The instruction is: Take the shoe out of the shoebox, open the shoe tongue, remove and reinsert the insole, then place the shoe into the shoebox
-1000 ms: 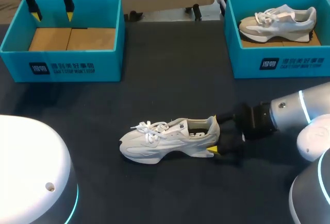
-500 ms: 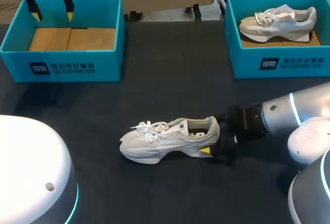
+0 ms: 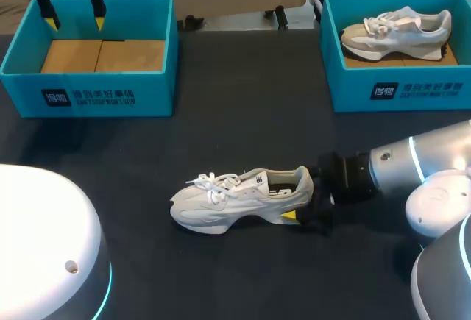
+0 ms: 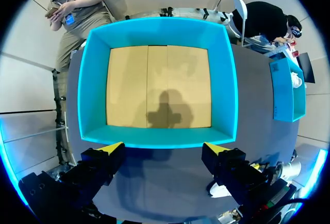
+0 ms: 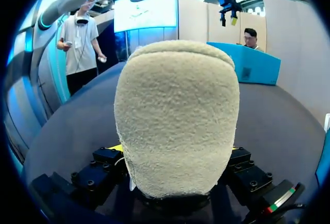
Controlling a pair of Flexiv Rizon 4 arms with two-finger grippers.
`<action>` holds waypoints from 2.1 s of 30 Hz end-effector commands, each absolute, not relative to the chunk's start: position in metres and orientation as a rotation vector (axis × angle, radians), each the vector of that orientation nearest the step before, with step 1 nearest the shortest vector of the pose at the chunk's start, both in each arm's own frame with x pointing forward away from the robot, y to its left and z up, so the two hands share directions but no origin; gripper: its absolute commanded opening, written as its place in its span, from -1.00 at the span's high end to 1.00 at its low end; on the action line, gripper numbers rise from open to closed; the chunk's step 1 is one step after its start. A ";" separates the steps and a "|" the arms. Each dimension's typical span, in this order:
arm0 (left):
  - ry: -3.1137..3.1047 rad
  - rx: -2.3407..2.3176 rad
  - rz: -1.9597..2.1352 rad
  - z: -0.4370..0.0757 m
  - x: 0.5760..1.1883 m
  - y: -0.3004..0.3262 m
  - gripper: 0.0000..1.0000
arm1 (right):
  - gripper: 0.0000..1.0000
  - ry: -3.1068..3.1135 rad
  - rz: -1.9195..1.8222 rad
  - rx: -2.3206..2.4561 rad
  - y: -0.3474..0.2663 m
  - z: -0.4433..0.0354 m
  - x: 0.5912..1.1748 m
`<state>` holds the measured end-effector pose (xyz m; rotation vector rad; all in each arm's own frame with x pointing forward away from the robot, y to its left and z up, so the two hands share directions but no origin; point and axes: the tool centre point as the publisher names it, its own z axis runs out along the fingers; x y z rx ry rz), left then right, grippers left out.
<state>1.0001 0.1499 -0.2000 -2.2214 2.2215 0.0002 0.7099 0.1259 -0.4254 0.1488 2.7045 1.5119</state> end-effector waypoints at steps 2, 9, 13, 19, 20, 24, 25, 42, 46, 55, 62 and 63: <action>2.222 -2.221 0.000 -0.200 1.000 0.150 -1.00 | 1.00 2.710 1.500 0.154 0.131 -0.431 0.710; 2.222 -2.221 0.000 -0.200 1.000 0.150 -1.00 | 1.00 2.710 1.500 0.154 0.131 -0.431 0.710; 2.222 -2.221 0.000 -0.200 1.000 0.150 -1.00 | 1.00 2.710 1.500 0.154 0.131 -0.431 0.710; 2.161 -2.319 -0.028 -0.195 0.997 0.126 -1.00 | 1.00 2.710 1.500 0.154 0.131 -0.431 0.710; 2.128 -2.336 -0.019 -0.194 0.995 0.122 -1.00 | 1.00 2.710 1.500 0.154 0.131 -0.431 0.710; 2.068 -2.401 -0.005 -0.194 0.985 0.107 -1.00 | 1.00 2.710 1.500 0.154 0.131 -0.431 0.710; 2.049 -2.420 -0.005 -0.194 0.983 0.104 -1.00 | 1.00 2.710 1.500 0.154 0.131 -0.431 0.710; 1.901 -2.409 0.018 -0.190 0.868 0.010 -1.00 | 1.00 2.710 1.500 0.154 0.131 -0.431 0.710; 1.877 -2.399 -0.023 -0.189 0.844 -0.010 -1.00 | 1.00 2.710 1.500 0.154 0.131 -0.431 0.710; 1.986 -2.394 -0.107 -0.183 0.799 -0.036 -1.00 | 1.00 2.710 1.500 0.154 0.131 -0.431 0.710; 1.969 -2.429 -0.071 -0.188 0.789 -0.046 -1.00 | 1.00 2.710 1.500 0.154 0.131 -0.431 0.710; 1.969 -2.429 -0.071 -0.188 0.789 -0.046 -1.00 | 1.00 2.710 1.500 0.154 0.131 -0.431 0.710</action>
